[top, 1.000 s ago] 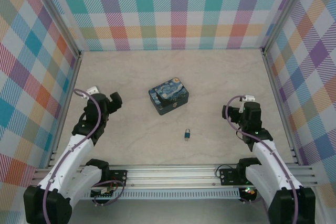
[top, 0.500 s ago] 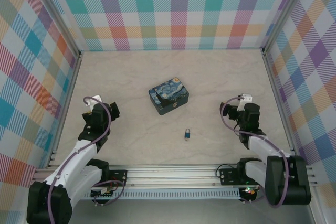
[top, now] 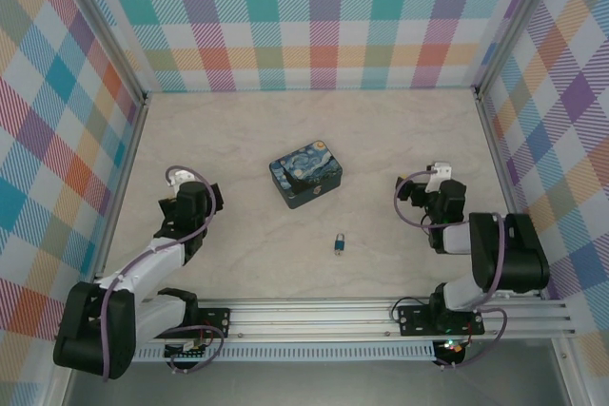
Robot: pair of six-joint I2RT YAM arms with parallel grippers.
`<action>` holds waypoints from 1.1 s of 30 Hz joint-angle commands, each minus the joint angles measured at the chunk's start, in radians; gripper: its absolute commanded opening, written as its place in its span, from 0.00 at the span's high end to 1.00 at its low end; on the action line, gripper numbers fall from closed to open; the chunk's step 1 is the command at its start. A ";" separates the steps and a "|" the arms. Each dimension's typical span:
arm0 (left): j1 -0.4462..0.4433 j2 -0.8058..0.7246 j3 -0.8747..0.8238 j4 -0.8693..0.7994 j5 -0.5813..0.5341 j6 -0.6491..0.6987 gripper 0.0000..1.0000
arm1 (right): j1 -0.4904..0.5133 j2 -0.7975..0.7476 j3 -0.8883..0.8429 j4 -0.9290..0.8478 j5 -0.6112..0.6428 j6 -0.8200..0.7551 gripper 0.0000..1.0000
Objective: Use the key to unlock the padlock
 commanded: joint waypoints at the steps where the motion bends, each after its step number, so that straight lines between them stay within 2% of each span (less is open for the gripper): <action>1: 0.024 0.022 -0.016 0.091 0.022 0.033 0.00 | -0.010 0.004 0.072 0.011 -0.042 -0.015 0.00; 3: 0.027 0.043 -0.009 0.103 0.033 0.042 0.00 | -0.011 0.005 0.128 -0.102 -0.052 -0.020 0.00; 7: 0.033 0.104 0.000 0.196 0.065 0.073 0.00 | -0.010 0.009 0.124 -0.087 -0.053 -0.021 0.00; 14: 0.038 0.279 0.015 0.481 0.155 0.163 0.00 | -0.009 0.008 0.124 -0.088 -0.053 -0.023 0.00; 17: 0.038 0.323 0.031 0.519 0.204 0.200 0.00 | -0.010 0.008 0.124 -0.087 -0.053 -0.023 0.00; 24: 0.038 0.387 -0.056 0.742 0.263 0.236 0.00 | -0.009 0.008 0.124 -0.086 -0.053 -0.023 0.00; 33: 0.039 0.471 -0.142 0.974 0.279 0.245 0.00 | -0.009 0.008 0.124 -0.086 -0.053 -0.023 0.00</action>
